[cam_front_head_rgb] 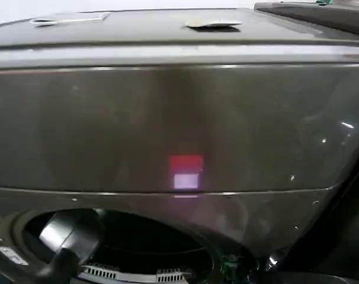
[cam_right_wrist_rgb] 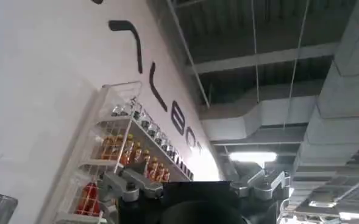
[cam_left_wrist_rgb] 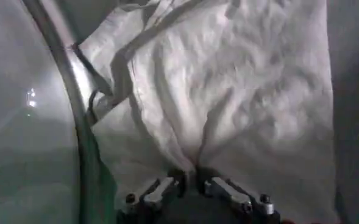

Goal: Grasp the clothes from the dryer.

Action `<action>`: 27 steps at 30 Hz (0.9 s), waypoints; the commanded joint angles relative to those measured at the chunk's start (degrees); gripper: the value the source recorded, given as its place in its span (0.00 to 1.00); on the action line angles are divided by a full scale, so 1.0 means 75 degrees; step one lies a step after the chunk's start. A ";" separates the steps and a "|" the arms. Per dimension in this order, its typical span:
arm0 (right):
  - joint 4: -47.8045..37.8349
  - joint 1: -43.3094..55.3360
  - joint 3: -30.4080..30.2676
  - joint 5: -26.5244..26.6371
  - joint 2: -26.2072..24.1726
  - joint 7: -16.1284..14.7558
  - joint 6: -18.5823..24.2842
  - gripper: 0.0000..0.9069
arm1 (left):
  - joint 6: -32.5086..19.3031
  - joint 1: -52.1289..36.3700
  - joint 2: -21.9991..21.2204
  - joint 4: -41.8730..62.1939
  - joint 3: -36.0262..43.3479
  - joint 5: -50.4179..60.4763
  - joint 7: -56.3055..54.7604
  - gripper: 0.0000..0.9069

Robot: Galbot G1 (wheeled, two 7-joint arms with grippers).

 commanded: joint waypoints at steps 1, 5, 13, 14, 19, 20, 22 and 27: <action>0.0045 0.0219 -0.0207 -0.0041 -0.0018 0.0011 0.0021 1.00 | 0.0593 0.1360 0.0203 -0.2157 -0.1708 -0.2829 -0.2749 0.00; 0.0044 0.0312 -0.0286 -0.0062 -0.0040 0.0026 0.0059 1.00 | 0.0509 0.2295 0.0325 -0.3750 -0.2120 -0.4208 -0.4202 0.00; 0.0072 0.0475 -0.0441 -0.0106 -0.0025 0.0028 0.0150 1.00 | -0.0453 0.3926 0.0046 -0.5820 -0.2946 -0.5600 -0.6409 0.00; 0.0072 0.0476 -0.0446 -0.0104 -0.0020 0.0026 0.0159 1.00 | -0.0540 0.4037 -0.0004 -0.5973 -0.2999 -0.5750 -0.6630 0.00; 0.0050 0.0457 -0.0414 -0.0080 -0.0026 0.0076 0.0249 1.00 | -0.1106 0.4463 -0.0357 -0.6513 -0.3487 -0.6039 -0.7620 0.00; 0.0051 0.0448 -0.0401 -0.0088 -0.0038 0.0176 0.0238 1.00 | -0.1226 0.4511 -0.0418 -0.6540 -0.3589 -0.6119 -0.7946 0.00; 0.0034 0.0432 -0.0365 -0.0218 -0.0057 0.0216 0.0253 1.00 | -0.1288 0.4645 -0.0521 -0.6669 -0.3692 -0.6304 -0.8461 0.00; 0.0006 0.0401 -0.0289 -0.0359 -0.0083 0.0300 0.0359 1.00 | -0.1264 0.4992 -0.0572 -0.6977 -0.3756 -0.6260 -0.8829 0.00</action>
